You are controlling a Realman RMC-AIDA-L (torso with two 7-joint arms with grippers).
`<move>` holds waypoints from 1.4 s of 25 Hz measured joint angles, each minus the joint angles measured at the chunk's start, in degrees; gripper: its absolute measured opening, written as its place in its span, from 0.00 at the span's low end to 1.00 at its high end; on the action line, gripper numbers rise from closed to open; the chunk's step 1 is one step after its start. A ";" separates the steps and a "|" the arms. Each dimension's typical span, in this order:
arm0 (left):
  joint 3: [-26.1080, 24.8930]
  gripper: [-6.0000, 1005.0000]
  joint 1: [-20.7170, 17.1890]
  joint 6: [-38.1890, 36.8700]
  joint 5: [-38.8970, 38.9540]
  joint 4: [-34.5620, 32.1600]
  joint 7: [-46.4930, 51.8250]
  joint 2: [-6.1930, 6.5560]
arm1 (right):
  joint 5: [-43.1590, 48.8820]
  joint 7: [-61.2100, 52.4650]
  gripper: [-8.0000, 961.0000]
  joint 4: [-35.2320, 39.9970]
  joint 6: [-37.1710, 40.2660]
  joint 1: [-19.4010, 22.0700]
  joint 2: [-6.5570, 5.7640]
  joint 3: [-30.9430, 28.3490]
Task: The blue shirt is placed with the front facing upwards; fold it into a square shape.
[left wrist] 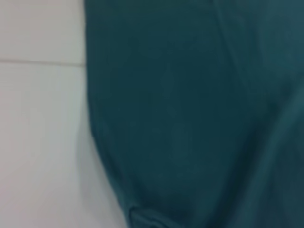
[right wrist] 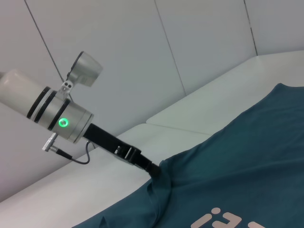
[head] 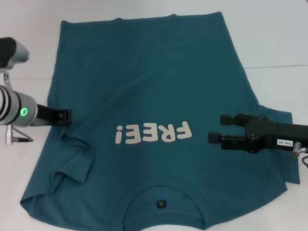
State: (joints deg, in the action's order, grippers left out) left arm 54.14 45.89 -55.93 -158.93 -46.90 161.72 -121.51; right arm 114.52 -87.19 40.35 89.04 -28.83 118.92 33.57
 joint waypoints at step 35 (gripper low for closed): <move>15.53 0.62 -19.43 -2.55 5.36 -24.86 -7.65 -2.54 | 0.00 -1.14 0.96 -0.03 -0.18 -0.27 -0.26 -0.19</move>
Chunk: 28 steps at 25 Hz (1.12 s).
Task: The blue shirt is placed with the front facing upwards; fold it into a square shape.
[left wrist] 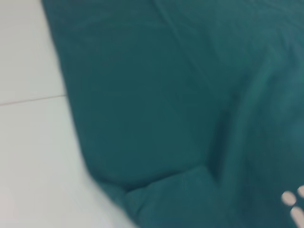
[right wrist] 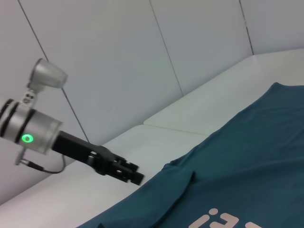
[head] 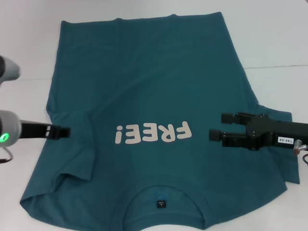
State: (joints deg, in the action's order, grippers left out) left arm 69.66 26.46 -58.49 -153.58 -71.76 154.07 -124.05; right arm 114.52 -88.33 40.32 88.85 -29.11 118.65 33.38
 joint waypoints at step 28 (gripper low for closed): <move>15.22 0.62 -3.17 -8.19 -8.11 -4.16 0.94 -0.39 | 0.00 -0.09 0.96 0.03 0.72 0.36 -0.09 0.07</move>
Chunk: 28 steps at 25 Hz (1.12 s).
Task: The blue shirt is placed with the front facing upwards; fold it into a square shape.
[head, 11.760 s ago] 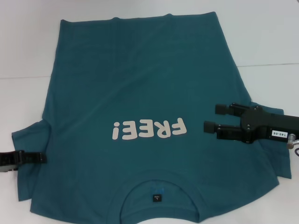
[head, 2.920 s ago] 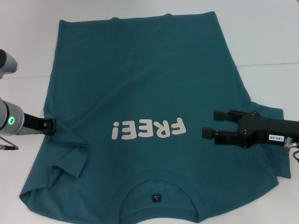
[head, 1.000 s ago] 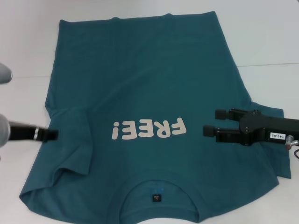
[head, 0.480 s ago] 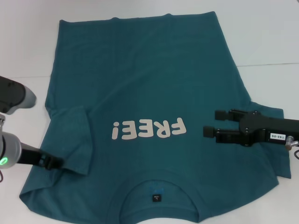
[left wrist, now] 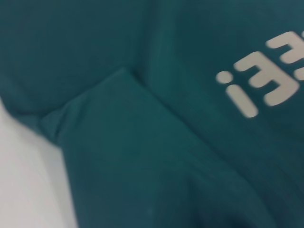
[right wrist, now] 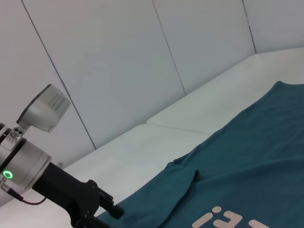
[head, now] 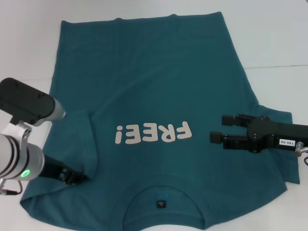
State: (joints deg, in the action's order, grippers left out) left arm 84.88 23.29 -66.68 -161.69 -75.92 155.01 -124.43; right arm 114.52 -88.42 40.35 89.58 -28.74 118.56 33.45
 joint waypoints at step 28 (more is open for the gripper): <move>0.04 0.67 -0.52 2.24 14.70 -7.81 -2.69 -0.05 | -0.36 0.00 0.96 0.38 0.95 0.60 -0.15 -0.67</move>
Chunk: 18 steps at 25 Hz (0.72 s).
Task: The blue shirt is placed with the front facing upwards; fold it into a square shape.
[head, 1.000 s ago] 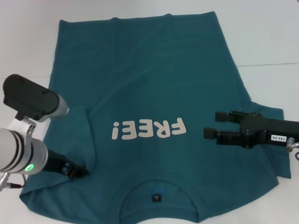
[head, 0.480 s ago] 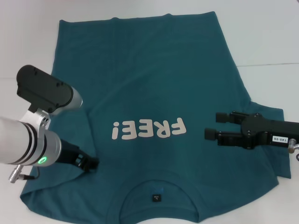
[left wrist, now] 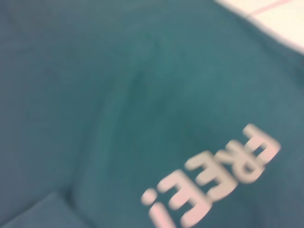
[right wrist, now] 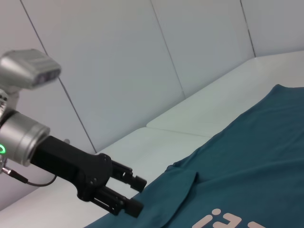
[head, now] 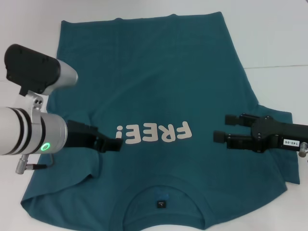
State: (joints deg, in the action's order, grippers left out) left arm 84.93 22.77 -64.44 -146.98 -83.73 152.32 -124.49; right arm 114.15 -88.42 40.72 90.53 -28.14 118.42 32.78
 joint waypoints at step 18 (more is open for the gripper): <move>-5.64 0.83 -3.85 -0.72 22.37 3.75 -21.57 -0.10 | 0.03 -1.59 0.96 0.15 -0.69 -0.03 -0.47 -0.09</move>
State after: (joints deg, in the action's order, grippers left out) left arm 79.28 18.92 -65.17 -124.61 -79.98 130.74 -124.59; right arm 114.19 -90.01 40.87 89.84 -28.17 117.95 32.69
